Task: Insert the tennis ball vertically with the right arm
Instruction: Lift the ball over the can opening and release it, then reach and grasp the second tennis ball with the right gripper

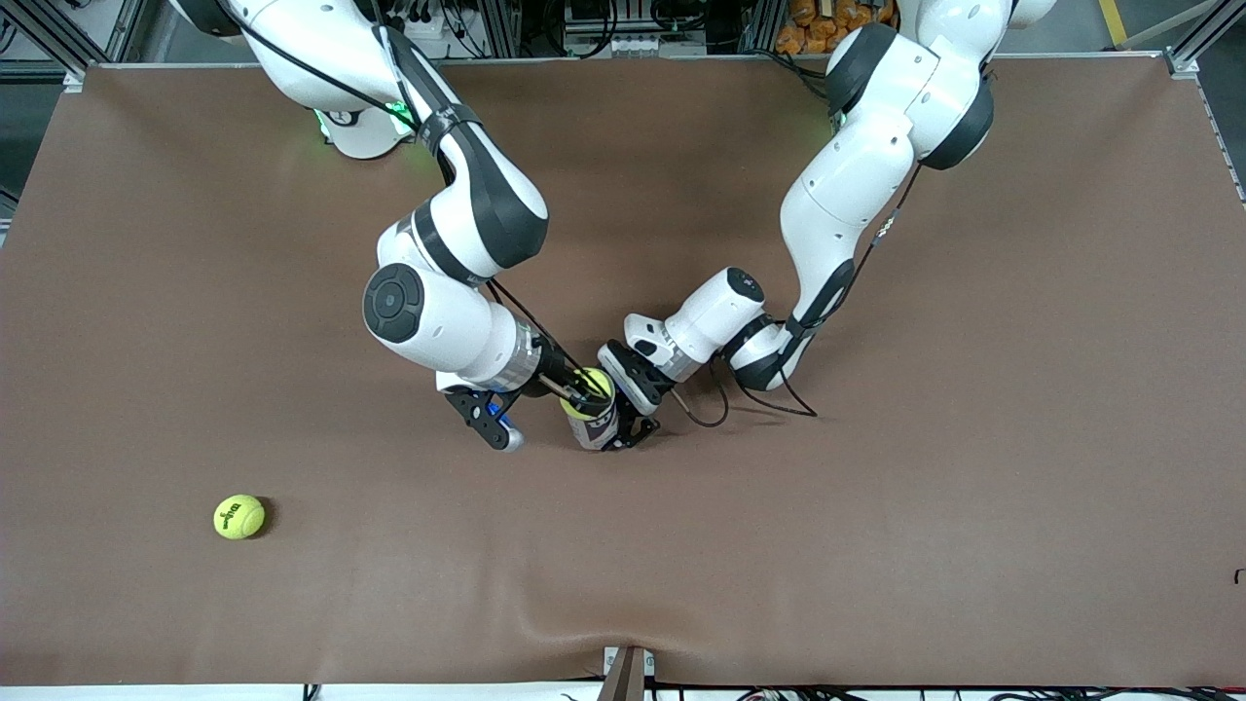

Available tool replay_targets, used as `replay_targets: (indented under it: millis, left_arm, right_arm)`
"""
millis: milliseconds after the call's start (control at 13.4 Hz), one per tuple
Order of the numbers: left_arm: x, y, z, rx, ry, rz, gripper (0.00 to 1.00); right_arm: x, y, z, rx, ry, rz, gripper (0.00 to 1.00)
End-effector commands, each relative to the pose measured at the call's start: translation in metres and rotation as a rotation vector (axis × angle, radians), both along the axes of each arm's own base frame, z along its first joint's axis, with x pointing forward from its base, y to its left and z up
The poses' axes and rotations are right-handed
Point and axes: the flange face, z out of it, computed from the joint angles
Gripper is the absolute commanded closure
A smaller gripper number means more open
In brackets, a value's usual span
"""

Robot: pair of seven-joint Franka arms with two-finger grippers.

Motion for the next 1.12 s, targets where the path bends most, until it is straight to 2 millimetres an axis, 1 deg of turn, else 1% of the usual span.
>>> replay_targets:
  millis: [0, 75, 150, 224, 299, 374, 449, 524, 599, 673, 748, 823, 898, 1048]
  left_arm:
    - [-0.007, -0.003, -0.015, 0.017, 0.003, -0.017, 0.22]
    - [-0.007, -0.003, -0.015, 0.017, 0.003, -0.017, 0.22]
    - [-0.007, -0.003, -0.015, 0.018, 0.002, -0.017, 0.22]
    - [-0.007, -0.003, -0.016, 0.02, 0.003, -0.018, 0.22]
    - [-0.007, -0.003, -0.015, 0.019, 0.002, -0.018, 0.22]
    - [-0.007, -0.003, -0.016, 0.02, 0.003, -0.018, 0.22]
    - [-0.007, -0.003, -0.016, 0.02, 0.003, -0.018, 0.22]
    - [-0.008, -0.003, -0.016, 0.021, 0.002, -0.019, 0.22]
    - [-0.008, -0.003, -0.016, 0.021, 0.002, -0.019, 0.22]
    - [-0.008, -0.003, -0.016, 0.021, 0.002, -0.019, 0.22]
    - [-0.008, -0.003, -0.016, 0.021, 0.002, -0.019, 0.23]
    - [-0.007, -0.003, -0.015, 0.02, 0.001, -0.019, 0.23]
    - [-0.007, -0.003, -0.015, 0.02, 0.001, -0.019, 0.22]
    - [-0.006, -0.002, -0.015, 0.02, 0.001, -0.018, 0.22]
  right_arm:
    - [0.006, -0.004, 0.01, -0.012, -0.009, 0.003, 0.0]
    - [0.007, -0.01, 0.013, -0.022, -0.001, 0.005, 0.0]
    - [0.012, -0.025, 0.021, -0.035, 0.004, 0.004, 0.0]
    - [0.022, -0.049, 0.026, -0.058, 0.008, -0.006, 0.0]
    - [0.035, -0.081, 0.035, -0.085, -0.005, -0.022, 0.0]
    - [0.046, -0.111, 0.038, -0.121, -0.035, 0.003, 0.0]
    - [0.055, -0.138, 0.036, -0.153, -0.063, 0.057, 0.0]
    - [0.06, -0.157, 0.03, -0.177, -0.068, 0.103, 0.0]
    - [0.071, -0.191, 0.027, -0.226, -0.087, 0.124, 0.0]
    - [0.079, -0.221, 0.017, -0.287, -0.102, 0.173, 0.0]
    - [0.087, -0.256, 0.01, -0.333, -0.113, 0.221, 0.0]
    - [0.093, -0.287, 0.006, -0.347, -0.129, 0.292, 0.0]
    - [0.098, -0.317, -0.004, -0.352, -0.132, 0.35, 0.0]
    - [0.107, -0.387, -0.037, -0.378, -0.141, 0.492, 0.0]
